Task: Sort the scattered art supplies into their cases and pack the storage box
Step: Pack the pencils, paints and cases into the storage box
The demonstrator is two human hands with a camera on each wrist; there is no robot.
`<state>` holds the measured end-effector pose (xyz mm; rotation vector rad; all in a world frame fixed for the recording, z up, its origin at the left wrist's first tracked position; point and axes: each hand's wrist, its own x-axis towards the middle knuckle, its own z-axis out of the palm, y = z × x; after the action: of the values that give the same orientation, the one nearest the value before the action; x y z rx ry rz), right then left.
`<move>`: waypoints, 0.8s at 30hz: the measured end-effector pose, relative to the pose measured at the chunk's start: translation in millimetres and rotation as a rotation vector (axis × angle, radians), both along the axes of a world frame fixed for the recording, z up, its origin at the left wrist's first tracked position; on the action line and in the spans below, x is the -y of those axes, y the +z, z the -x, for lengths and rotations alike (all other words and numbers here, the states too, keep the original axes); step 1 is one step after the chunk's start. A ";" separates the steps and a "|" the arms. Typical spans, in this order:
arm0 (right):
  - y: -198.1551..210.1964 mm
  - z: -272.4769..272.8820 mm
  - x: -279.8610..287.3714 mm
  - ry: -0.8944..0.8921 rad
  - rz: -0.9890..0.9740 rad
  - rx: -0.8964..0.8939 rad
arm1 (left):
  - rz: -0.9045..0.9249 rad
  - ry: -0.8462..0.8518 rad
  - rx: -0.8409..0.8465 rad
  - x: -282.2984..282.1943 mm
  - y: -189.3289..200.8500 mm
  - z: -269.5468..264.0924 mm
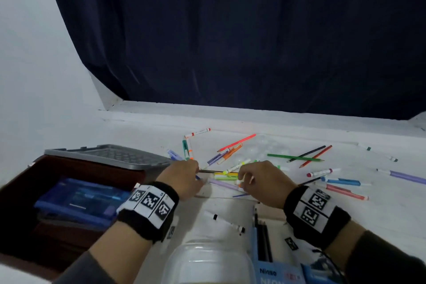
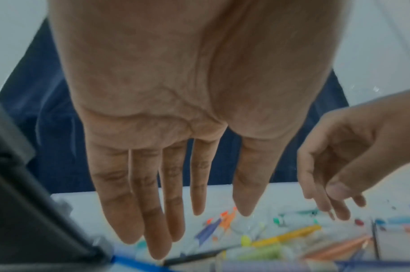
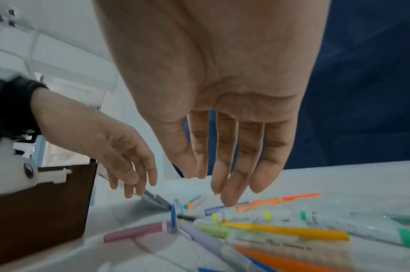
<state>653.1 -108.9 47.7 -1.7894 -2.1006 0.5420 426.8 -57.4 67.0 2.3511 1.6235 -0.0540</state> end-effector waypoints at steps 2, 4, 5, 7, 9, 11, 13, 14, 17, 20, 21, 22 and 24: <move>-9.2 0.5 -15.8 0.004 0.053 0.046 | 0.088 0.027 -0.088 -15.3 -12.7 -6.0; -18.7 0.4 -30.4 0.015 0.094 0.095 | 0.130 0.040 -0.158 -27.6 -21.8 -11.4; -23.0 0.5 -36.8 0.026 0.109 0.119 | 0.144 0.043 -0.189 -31.8 -24.8 -14.1; -30.8 2.8 -47.9 0.059 0.123 0.160 | 0.170 0.045 -0.257 -37.3 -31.4 -18.3; -37.4 7.1 -56.4 0.087 0.124 0.211 | 0.183 0.034 -0.322 -41.4 -37.7 -21.7; -43.4 11.8 -62.0 0.123 0.120 0.293 | 0.183 0.031 -0.356 -44.9 -41.6 -24.0; -45.9 16.0 -64.4 0.164 0.100 0.392 | 0.176 0.025 -0.368 -47.4 -41.4 -25.4; -46.6 18.2 -65.6 0.186 0.088 0.437 | 0.176 0.020 -0.365 -49.6 -42.9 -25.5; -44.2 21.8 -65.7 0.214 0.081 0.503 | 0.155 0.002 -0.341 -52.5 -42.8 -27.1; -38.3 22.6 -62.5 0.202 0.098 0.500 | 0.148 0.003 -0.307 -51.8 -34.3 -29.3; -34.5 21.9 -60.6 0.182 0.091 0.478 | 0.149 0.001 -0.285 -51.4 -28.9 -30.7; -29.9 20.5 -58.2 0.152 0.087 0.439 | 0.141 -0.002 -0.254 -51.4 -22.8 -31.8; -19.0 15.7 -51.7 0.086 0.062 0.302 | 0.085 0.004 -0.136 -47.6 -7.6 -33.6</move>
<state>637.4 -57.2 28.7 -1.9244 -2.3926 0.3811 460.4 -9.8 59.3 2.3248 1.6526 -0.2821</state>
